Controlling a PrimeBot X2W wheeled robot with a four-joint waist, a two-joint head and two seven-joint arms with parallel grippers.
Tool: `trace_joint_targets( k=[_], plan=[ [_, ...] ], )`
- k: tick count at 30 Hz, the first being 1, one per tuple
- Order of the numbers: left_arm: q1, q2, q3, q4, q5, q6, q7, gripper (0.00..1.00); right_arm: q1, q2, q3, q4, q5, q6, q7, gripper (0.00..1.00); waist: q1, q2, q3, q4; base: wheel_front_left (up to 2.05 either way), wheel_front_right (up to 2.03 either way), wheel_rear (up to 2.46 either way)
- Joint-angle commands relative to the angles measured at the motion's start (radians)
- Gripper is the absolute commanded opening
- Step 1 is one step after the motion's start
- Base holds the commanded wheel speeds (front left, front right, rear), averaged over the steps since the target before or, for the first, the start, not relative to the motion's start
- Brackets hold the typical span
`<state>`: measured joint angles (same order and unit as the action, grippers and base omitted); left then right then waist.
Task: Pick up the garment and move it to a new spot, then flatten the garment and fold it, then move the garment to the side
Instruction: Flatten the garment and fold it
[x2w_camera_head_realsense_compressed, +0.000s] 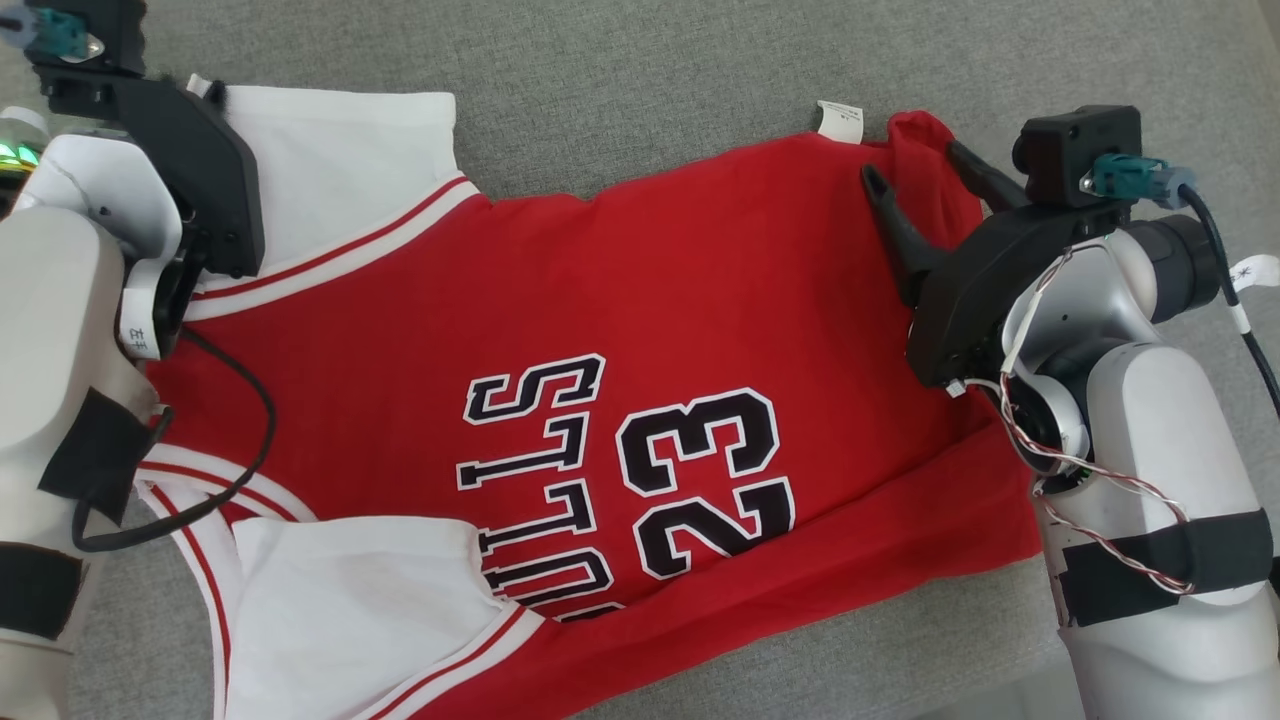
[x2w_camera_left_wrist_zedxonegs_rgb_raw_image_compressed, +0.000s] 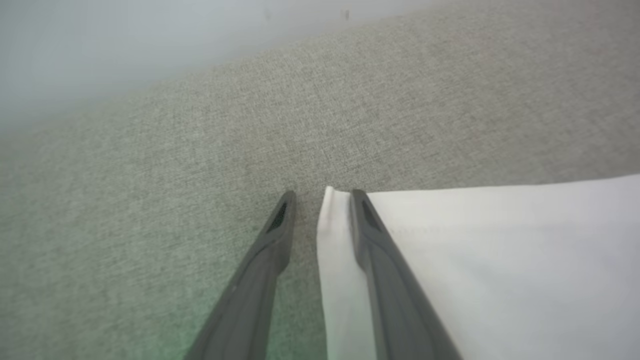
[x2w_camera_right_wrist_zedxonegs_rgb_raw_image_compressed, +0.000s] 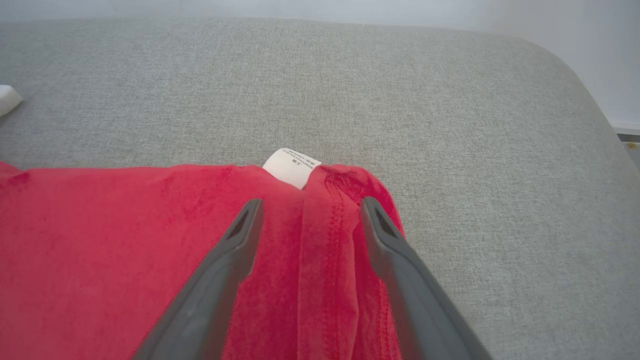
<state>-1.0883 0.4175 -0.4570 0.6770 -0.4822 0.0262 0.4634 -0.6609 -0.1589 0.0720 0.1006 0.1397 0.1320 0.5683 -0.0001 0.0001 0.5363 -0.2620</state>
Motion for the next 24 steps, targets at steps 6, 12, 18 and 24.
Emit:
trace_joint_targets(
  k=[6, 12, 18, 24],
  plan=[
    [0.027, 0.007, -0.021, -0.015, -0.015, -0.009, 0.069, 0.00, -0.022, -0.003, -0.009, -0.014, -0.004, -0.003, 0.018, 1.00, 0.0001, -0.0001, 0.002, 0.001, 0.00, 0.00, 0.00],
    [0.024, 0.030, -0.009, -0.064, -0.027, -0.006, 0.065, 0.00, -0.055, -0.016, -0.010, -0.033, -0.031, -0.003, 0.114, 1.00, 0.0001, -0.0001, 0.002, 0.003, 0.00, 0.00, 0.00],
    [0.033, 0.046, -0.009, -0.106, -0.040, -0.010, 0.084, 0.00, -0.093, -0.029, 0.000, -0.093, -0.069, -0.003, 0.236, 1.00, 0.0001, -0.0001, 0.008, 0.006, 0.00, 0.00, 0.00],
    [0.038, 0.050, -0.014, -0.130, -0.043, -0.001, 0.097, 0.00, -0.122, -0.028, 0.003, -0.095, -0.114, -0.003, 0.308, 1.00, 0.0001, -0.0001, 0.016, 0.005, 0.00, 0.00, 0.00]
  ],
)
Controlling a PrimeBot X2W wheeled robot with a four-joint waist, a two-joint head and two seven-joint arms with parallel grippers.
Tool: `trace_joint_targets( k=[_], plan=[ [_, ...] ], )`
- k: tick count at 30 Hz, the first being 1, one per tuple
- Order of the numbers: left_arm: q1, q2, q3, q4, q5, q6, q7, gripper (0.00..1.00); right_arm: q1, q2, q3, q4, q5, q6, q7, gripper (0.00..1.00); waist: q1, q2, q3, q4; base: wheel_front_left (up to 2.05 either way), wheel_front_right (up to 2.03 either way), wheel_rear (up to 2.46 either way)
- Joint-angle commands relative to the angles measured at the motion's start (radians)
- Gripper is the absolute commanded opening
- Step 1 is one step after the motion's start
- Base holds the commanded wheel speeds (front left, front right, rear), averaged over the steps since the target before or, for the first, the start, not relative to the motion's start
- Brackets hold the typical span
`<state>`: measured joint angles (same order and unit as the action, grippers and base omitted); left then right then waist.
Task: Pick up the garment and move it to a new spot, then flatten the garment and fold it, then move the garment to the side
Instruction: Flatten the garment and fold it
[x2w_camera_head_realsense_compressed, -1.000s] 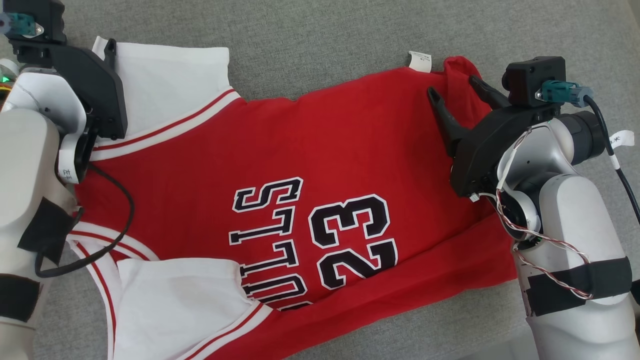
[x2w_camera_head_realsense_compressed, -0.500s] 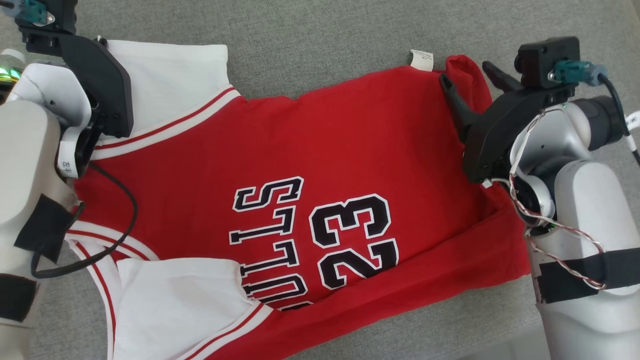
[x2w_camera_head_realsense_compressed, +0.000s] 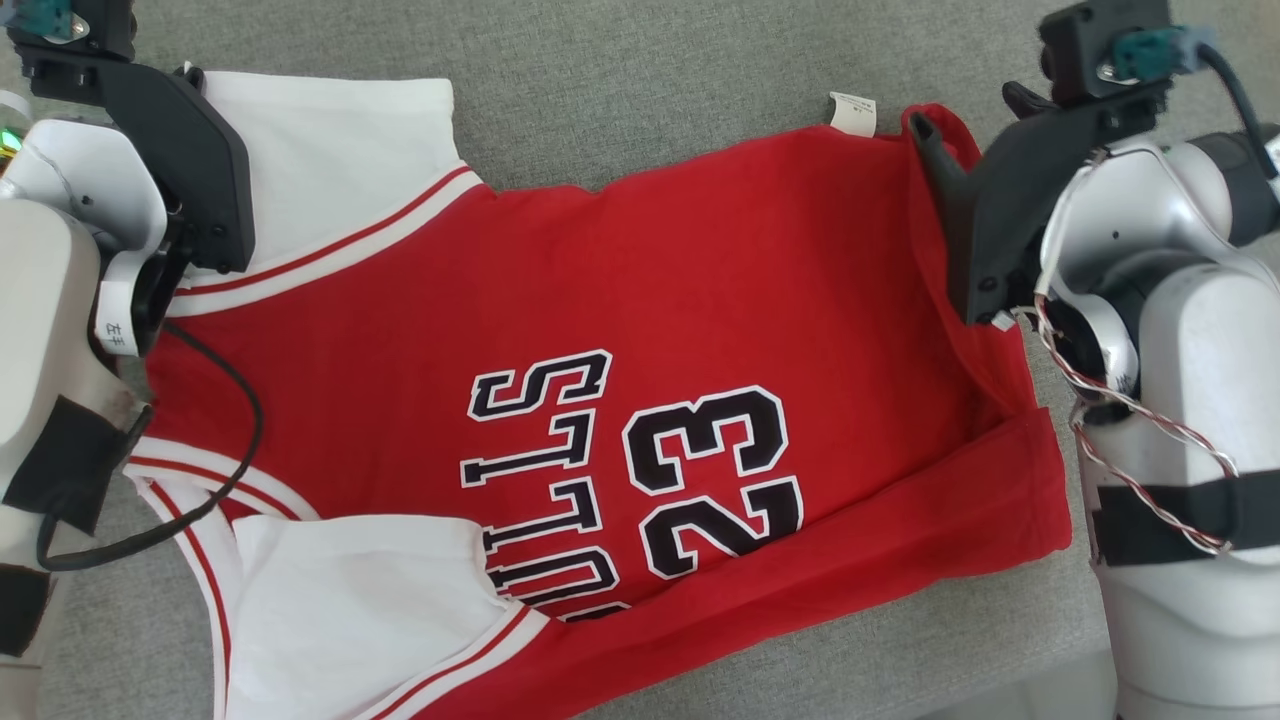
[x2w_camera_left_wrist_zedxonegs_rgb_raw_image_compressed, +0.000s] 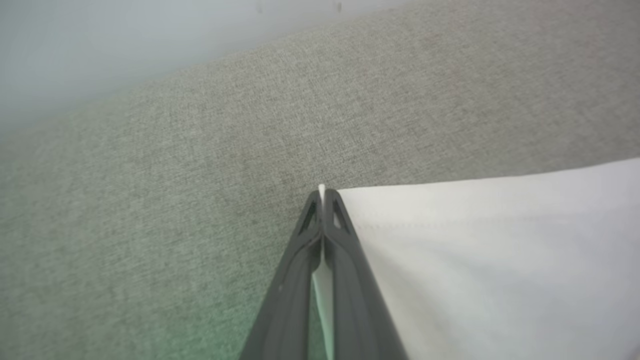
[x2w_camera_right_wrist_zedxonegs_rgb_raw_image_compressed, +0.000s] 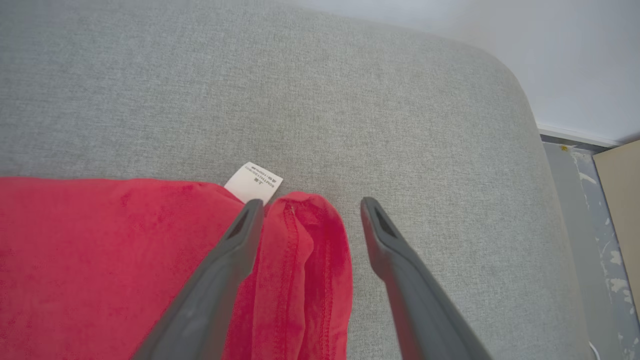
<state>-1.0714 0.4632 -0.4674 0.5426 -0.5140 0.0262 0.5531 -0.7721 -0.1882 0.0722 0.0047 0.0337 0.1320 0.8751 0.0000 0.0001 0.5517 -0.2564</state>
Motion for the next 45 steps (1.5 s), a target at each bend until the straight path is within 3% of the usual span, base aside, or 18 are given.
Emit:
trace_joint_targets(
  k=[1, 16, 17, 18, 24, 32, 34, 40, 45],
  plan=[
    [0.021, 0.007, -0.005, 0.002, -0.010, 0.000, 0.009, 0.00, -0.020, -0.003, 0.010, 0.008, -0.019, -0.003, 0.010, 1.00, 0.0000, -0.0001, 0.002, -0.001, 0.00, 0.00, 0.00],
    [0.007, 0.001, -0.022, 0.004, -0.013, -0.007, 0.002, 0.00, -0.123, -0.043, 0.097, 0.184, -0.081, -0.003, 0.045, 1.00, 0.0000, -0.0001, 0.027, 0.015, 0.00, 0.00, 0.00],
    [0.004, 0.001, -0.022, 0.006, -0.014, -0.005, 0.002, 0.00, -0.125, -0.047, 0.096, 0.188, -0.081, -0.003, 0.043, 0.95, 0.0000, -0.0001, 0.030, 0.016, 0.00, 0.00, 0.00],
    [-0.001, 0.002, -0.023, 0.010, -0.017, -0.008, 0.003, 0.00, -0.121, -0.050, 0.089, 0.193, -0.077, -0.003, 0.041, 0.71, 0.0000, -0.0001, 0.035, 0.017, 0.00, 0.00, 0.00],
    [-0.005, 0.012, -0.026, 0.024, -0.022, -0.013, 0.000, 0.00, -0.092, -0.058, 0.063, 0.178, -0.073, -0.003, 0.030, 0.66, 0.0000, -0.0001, 0.042, 0.016, 0.00, 0.00, 0.00],
    [-0.018, 0.016, -0.029, 0.025, -0.025, -0.018, 0.004, 0.00, -0.074, -0.042, 0.023, 0.142, -0.072, -0.003, 0.030, 0.70, 0.0000, -0.0001, 0.040, 0.010, 0.00, 0.00, 0.00],
    [-0.022, 0.016, -0.031, 0.025, -0.025, -0.017, 0.007, 0.00, -0.082, -0.034, 0.011, 0.141, -0.080, -0.003, 0.026, 0.66, 0.0000, -0.0001, 0.040, 0.011, 0.00, 0.00, 0.00],
    [-0.019, 0.018, -0.036, 0.014, -0.028, -0.009, 0.009, 0.00, -0.097, -0.009, 0.008, 0.164, -0.071, -0.003, 0.054, 0.35, 0.0000, -0.0001, 0.041, 0.018, 0.00, 0.00, 0.00],
    [-0.005, 0.024, -0.038, -0.003, -0.030, -0.001, 0.010, 0.00, -0.099, -0.001, 0.008, 0.156, -0.090, -0.003, 0.051, 0.35, 0.0000, -0.0001, 0.042, 0.022, 0.00, 0.00, 0.00]
  ],
)
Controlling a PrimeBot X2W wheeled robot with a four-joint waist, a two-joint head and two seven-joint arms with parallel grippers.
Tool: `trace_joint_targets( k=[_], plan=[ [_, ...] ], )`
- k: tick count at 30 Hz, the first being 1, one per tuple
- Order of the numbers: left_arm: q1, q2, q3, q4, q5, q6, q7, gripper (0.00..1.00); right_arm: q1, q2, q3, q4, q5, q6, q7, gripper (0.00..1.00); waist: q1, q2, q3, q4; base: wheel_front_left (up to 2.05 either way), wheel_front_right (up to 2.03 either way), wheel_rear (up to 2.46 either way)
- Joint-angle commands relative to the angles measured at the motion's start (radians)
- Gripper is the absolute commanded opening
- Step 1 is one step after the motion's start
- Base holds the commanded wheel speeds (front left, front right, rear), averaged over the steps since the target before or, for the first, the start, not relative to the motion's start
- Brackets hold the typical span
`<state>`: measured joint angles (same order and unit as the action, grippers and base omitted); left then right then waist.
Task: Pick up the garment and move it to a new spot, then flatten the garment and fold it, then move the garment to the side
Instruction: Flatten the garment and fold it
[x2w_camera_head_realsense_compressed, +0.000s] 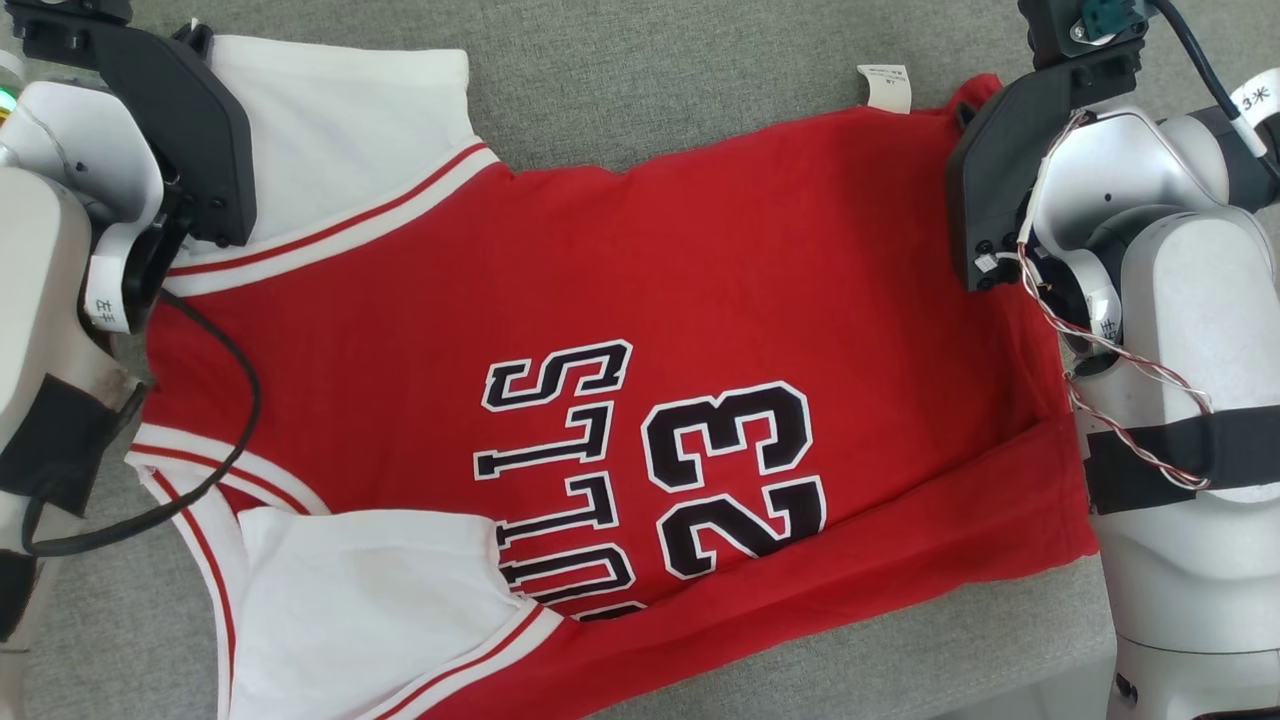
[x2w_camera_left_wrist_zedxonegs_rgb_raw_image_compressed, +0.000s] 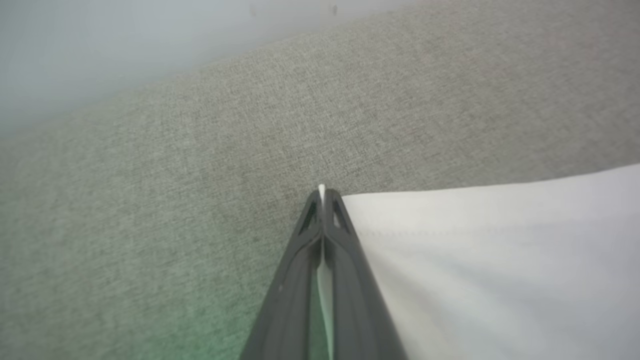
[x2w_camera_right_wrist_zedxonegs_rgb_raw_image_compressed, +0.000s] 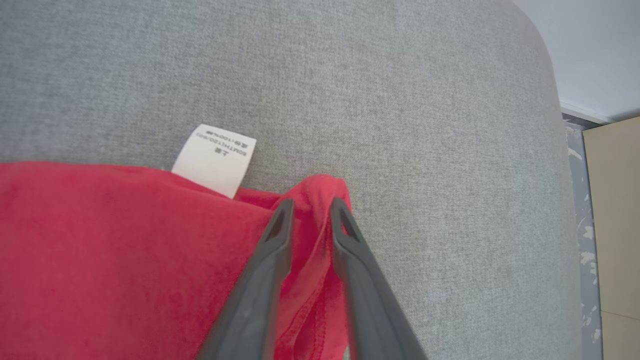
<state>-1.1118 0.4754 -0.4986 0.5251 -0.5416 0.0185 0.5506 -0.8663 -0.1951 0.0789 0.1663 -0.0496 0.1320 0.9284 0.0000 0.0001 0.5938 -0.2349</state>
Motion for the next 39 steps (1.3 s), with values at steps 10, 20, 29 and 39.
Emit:
trace_joint_targets(
  k=[10, 20, 29, 39],
  plan=[
    [0.054, 0.004, 0.002, -0.039, -0.012, 0.012, -0.054, 0.00, 0.057, 0.019, -0.025, -0.051, 0.024, -0.003, -0.093, 0.00, 0.0000, -0.0001, -0.024, 0.009, 0.00, 0.00, 0.00],
    [0.250, 0.023, 0.098, -0.247, -0.122, -0.005, -0.246, 0.00, 0.261, -0.004, -0.079, -0.187, 0.092, -0.003, -0.241, 0.00, 0.0000, -0.0001, -0.103, 0.051, 0.00, 0.00, 0.00],
    [0.529, 0.036, 0.203, -0.497, -0.243, 0.028, -0.351, 0.00, 0.408, -0.011, -0.140, -0.230, 0.132, -0.003, -0.361, 0.00, 0.0000, -0.0001, -0.177, 0.097, 0.00, 0.00, 0.00],
    [0.741, 0.052, 0.248, -0.640, -0.285, 0.075, -0.388, 0.00, 0.476, -0.036, -0.158, -0.216, 0.191, -0.003, -0.441, 0.00, 0.0000, -0.0001, -0.224, 0.126, 0.00, 0.00, 0.00]
  ],
)
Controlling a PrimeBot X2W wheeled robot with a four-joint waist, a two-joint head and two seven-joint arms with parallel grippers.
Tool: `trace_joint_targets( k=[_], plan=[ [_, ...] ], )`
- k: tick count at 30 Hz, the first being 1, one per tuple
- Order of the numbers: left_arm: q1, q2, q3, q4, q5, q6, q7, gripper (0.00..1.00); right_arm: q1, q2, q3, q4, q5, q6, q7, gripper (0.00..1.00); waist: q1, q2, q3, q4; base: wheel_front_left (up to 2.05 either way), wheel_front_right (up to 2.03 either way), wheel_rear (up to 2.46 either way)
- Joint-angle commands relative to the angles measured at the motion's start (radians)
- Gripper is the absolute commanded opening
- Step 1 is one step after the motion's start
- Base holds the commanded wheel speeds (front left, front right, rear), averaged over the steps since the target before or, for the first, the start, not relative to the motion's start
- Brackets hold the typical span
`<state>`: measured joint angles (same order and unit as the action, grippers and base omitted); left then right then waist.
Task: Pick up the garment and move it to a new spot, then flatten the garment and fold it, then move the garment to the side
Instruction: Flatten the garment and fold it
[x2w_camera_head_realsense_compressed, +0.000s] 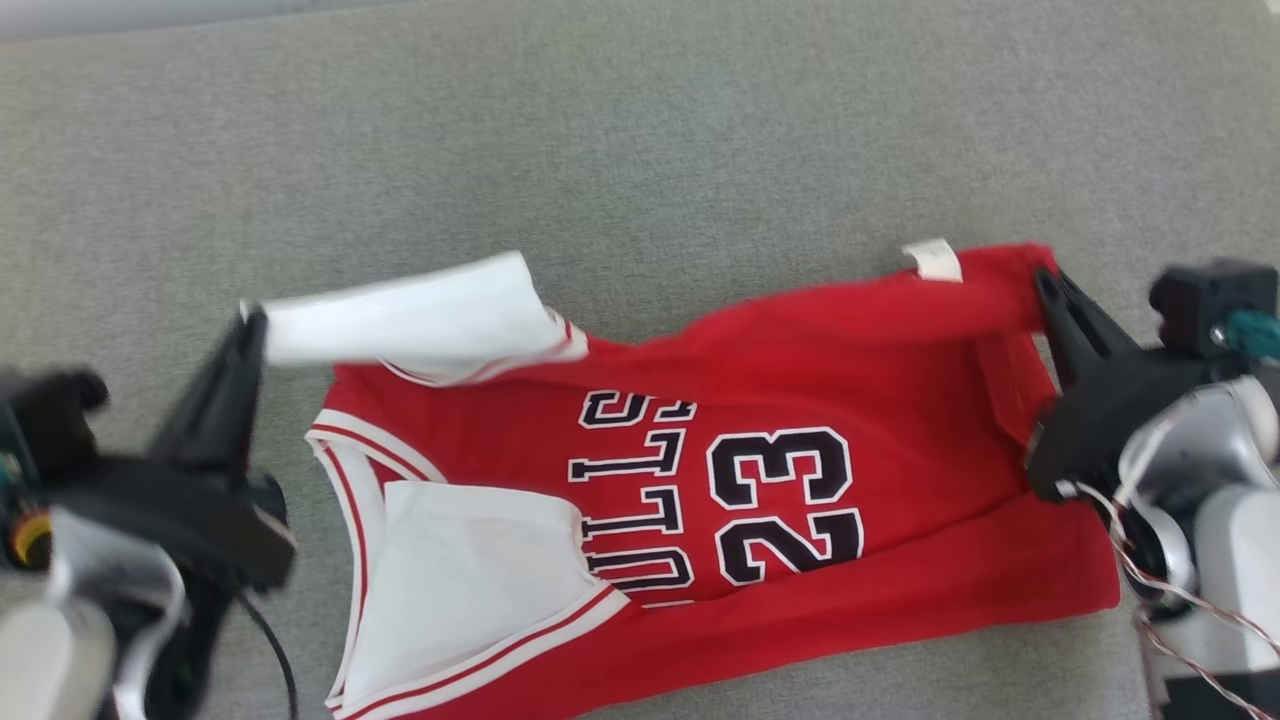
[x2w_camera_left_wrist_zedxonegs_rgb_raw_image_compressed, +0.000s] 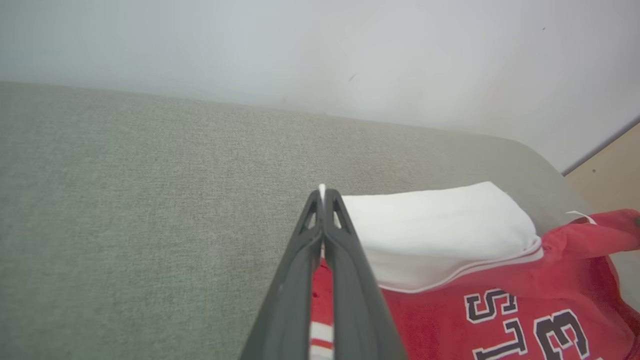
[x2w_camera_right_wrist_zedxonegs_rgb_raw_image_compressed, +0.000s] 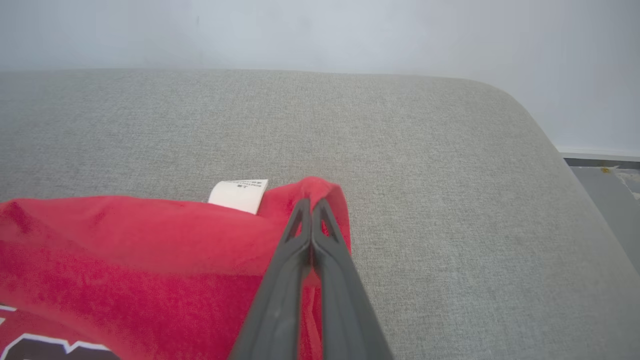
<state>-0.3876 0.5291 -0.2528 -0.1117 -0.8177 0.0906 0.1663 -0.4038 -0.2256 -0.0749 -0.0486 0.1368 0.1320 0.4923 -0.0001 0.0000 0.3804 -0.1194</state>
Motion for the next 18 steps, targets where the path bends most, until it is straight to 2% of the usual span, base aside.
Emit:
trace_joint_targets(
  k=[1, 9, 18],
  plan=[
    [0.048, -0.007, 0.000, -0.021, -0.013, 0.006, -0.011, 0.00, 0.031, -0.012, -0.008, -0.004, 0.018, -0.003, -0.009, 0.00, 0.0001, 0.0000, -0.014, 0.014, 0.00, 0.00, 0.00],
    [0.255, -0.073, -0.024, -0.090, -0.057, 0.034, -0.067, 0.00, 0.181, -0.031, -0.084, -0.036, 0.059, -0.003, 0.009, 0.00, 0.0001, 0.0000, -0.044, 0.045, 0.00, 0.00, 0.00],
    [0.368, -0.131, -0.043, -0.041, -0.103, 0.030, -0.107, 0.00, 0.313, 0.015, -0.144, -0.072, 0.053, -0.003, 0.091, 0.00, 0.0001, 0.0000, -0.078, 0.080, 0.00, 0.00, 0.00]
  ],
)
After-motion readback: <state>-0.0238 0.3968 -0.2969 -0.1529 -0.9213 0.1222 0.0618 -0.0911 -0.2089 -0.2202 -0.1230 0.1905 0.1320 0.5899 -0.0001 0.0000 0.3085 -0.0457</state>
